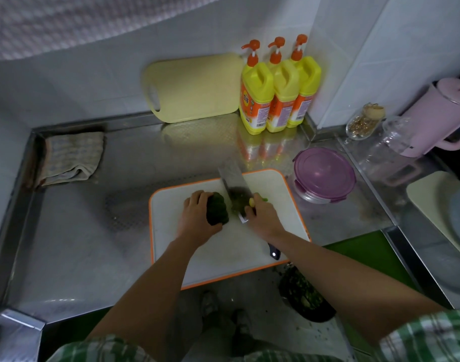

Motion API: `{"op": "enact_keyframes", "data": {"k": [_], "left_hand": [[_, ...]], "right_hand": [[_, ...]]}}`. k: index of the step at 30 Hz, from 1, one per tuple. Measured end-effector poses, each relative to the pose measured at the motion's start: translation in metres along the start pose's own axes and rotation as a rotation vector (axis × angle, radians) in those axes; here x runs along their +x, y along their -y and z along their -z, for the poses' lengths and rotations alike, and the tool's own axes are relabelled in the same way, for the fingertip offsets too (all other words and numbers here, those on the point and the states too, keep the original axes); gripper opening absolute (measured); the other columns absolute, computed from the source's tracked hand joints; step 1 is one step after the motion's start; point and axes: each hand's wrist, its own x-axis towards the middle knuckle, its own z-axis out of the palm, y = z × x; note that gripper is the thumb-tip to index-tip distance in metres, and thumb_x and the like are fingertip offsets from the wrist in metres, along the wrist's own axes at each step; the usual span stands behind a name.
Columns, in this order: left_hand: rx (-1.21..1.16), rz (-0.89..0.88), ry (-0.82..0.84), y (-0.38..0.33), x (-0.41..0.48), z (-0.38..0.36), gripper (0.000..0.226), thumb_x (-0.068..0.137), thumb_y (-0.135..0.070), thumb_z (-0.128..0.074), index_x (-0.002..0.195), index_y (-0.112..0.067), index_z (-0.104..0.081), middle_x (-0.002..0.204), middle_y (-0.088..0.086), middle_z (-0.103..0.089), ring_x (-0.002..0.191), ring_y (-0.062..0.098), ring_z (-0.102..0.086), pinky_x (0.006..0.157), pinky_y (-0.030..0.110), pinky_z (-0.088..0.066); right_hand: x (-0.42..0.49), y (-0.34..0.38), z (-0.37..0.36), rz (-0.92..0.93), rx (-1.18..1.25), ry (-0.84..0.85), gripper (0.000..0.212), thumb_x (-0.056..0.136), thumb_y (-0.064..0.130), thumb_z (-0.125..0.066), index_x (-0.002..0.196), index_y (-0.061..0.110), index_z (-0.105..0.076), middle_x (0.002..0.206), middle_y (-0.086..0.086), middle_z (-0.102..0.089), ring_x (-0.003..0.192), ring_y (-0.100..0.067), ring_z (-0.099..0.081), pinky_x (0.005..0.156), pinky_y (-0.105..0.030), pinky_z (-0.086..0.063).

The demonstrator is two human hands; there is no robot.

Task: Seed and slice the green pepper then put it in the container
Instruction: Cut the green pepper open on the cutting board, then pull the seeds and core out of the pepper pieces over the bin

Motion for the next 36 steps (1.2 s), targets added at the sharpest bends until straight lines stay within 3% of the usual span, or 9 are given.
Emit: {"op": "enact_keyframes", "data": {"k": [4,10,13,16,19,25,28,32,36], "left_hand": [[0.162,0.035,0.089,-0.001,0.003,-0.001,0.088,0.072,-0.034,-0.079,0.146,-0.022,-0.031,0.156,0.005,-0.022,0.142,0.029,-0.02,0.11,0.045,-0.035],[0.337,0.013,0.062,-0.005,0.009,-0.001,0.09,0.076,-0.06,-0.065,0.148,-0.021,-0.027,0.158,0.006,-0.02,0.146,0.027,-0.015,0.119,0.046,-0.015],[0.369,-0.018,0.086,-0.012,0.01,-0.007,0.087,0.08,-0.058,-0.061,0.149,-0.021,-0.026,0.159,0.006,-0.018,0.147,0.028,-0.012,0.12,0.046,-0.008],[0.418,-0.101,0.073,-0.022,0.012,-0.014,0.07,0.086,-0.049,-0.058,0.145,-0.022,-0.033,0.157,0.005,-0.024,0.147,0.028,-0.014,0.121,0.046,-0.005],[0.414,-0.166,0.061,-0.035,0.019,-0.021,0.052,0.087,-0.039,-0.055,0.137,-0.025,-0.045,0.147,0.002,-0.04,0.141,0.026,-0.025,0.121,0.046,-0.006],[0.504,-0.253,0.106,-0.052,0.036,-0.035,0.045,0.096,-0.042,-0.045,0.141,-0.033,-0.043,0.138,-0.001,-0.049,0.133,0.026,-0.035,0.118,0.045,-0.015],[0.613,-0.281,0.151,-0.061,0.043,-0.044,0.04,0.099,-0.039,-0.041,0.139,-0.037,-0.044,0.131,-0.001,-0.053,0.126,0.027,-0.039,0.115,0.044,-0.02],[0.733,-0.234,0.193,-0.067,0.049,-0.051,0.033,0.093,-0.031,-0.055,0.126,-0.032,-0.055,0.126,-0.001,-0.057,0.122,0.026,-0.042,0.11,0.042,-0.027],[0.532,-0.175,0.144,-0.064,0.055,-0.052,0.024,0.097,-0.034,-0.049,0.113,-0.029,-0.066,0.112,-0.001,-0.062,0.113,0.023,-0.045,0.104,0.036,-0.03]], "right_hand": [[0.005,0.0,0.017,-0.029,0.083,-0.098,0.013,0.097,0.013,-0.046,0.106,0.004,-0.046,0.069,-0.011,-0.052,0.062,-0.03,-0.052,0.054,-0.031,-0.033],[0.005,-0.02,0.042,-0.129,0.013,-0.186,0.025,0.094,0.012,-0.046,0.116,0.002,-0.046,0.086,-0.022,-0.061,0.079,-0.038,-0.059,0.063,-0.043,-0.046],[0.0,-0.033,0.046,-0.155,-0.031,-0.198,0.031,0.092,0.011,-0.047,0.122,0.005,-0.048,0.089,-0.02,-0.062,0.083,-0.037,-0.059,0.067,-0.042,-0.047],[-0.001,-0.041,0.045,-0.115,-0.142,-0.187,0.022,0.092,0.01,-0.047,0.112,0.005,-0.053,0.091,-0.02,-0.061,0.083,-0.037,-0.06,0.065,-0.04,-0.046],[0.002,-0.048,0.043,-0.082,-0.244,-0.16,0.017,0.093,0.01,-0.047,0.106,0.007,-0.057,0.09,-0.021,-0.058,0.084,-0.038,-0.06,0.062,-0.039,-0.043],[0.008,-0.056,0.037,-0.08,-0.283,-0.139,0.041,0.095,0.011,-0.045,0.135,0.018,-0.052,0.114,-0.019,-0.048,0.093,-0.036,-0.056,0.074,-0.038,-0.046],[0.011,-0.057,0.032,-0.063,-0.252,-0.11,0.049,0.093,0.004,-0.046,0.141,0.011,-0.043,0.121,-0.019,-0.041,0.096,-0.035,-0.054,0.082,-0.038,-0.044],[0.013,-0.068,0.023,-0.052,-0.223,-0.076,0.053,0.086,-0.005,-0.046,0.138,0.001,-0.043,0.119,-0.024,-0.039,0.099,-0.038,-0.051,0.088,-0.038,-0.043],[0.013,-0.077,0.017,-0.054,-0.199,-0.02,0.058,0.084,-0.004,-0.048,0.141,0.001,-0.04,0.12,-0.023,-0.039,0.102,-0.036,-0.05,0.09,-0.035,-0.042]]}}
